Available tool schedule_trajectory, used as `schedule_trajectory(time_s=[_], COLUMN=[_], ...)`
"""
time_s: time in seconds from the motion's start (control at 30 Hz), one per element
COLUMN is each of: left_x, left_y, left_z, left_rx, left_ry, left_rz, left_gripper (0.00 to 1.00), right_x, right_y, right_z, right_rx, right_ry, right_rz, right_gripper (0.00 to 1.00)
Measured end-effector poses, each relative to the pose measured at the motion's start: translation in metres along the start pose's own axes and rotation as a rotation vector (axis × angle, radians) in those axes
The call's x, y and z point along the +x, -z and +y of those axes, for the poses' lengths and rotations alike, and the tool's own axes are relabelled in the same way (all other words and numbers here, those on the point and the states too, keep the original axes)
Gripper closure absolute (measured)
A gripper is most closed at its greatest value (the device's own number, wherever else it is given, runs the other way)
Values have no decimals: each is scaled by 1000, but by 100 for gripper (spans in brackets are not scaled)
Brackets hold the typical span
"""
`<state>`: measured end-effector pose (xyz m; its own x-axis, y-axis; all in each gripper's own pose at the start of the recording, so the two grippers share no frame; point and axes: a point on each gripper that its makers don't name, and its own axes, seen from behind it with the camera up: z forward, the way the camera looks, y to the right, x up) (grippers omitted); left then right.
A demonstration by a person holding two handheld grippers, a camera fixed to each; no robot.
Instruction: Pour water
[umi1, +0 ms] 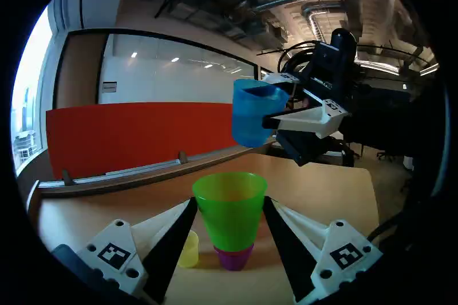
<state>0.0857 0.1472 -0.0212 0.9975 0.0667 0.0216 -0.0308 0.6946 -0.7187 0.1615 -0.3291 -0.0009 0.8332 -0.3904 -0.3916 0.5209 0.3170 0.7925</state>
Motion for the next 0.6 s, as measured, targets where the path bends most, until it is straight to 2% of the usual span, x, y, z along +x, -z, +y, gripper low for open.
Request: schedule_trajectory(time_s=[0.6], left_x=[0], left_y=[-2], left_z=[7], left_rx=[-16], left_ry=[-4], left_rz=[-2], left_gripper=[16], right_x=[13], right_y=[-11], right_z=[10], right_rx=[11], right_ry=[94], right_rz=[-12], right_gripper=[11])
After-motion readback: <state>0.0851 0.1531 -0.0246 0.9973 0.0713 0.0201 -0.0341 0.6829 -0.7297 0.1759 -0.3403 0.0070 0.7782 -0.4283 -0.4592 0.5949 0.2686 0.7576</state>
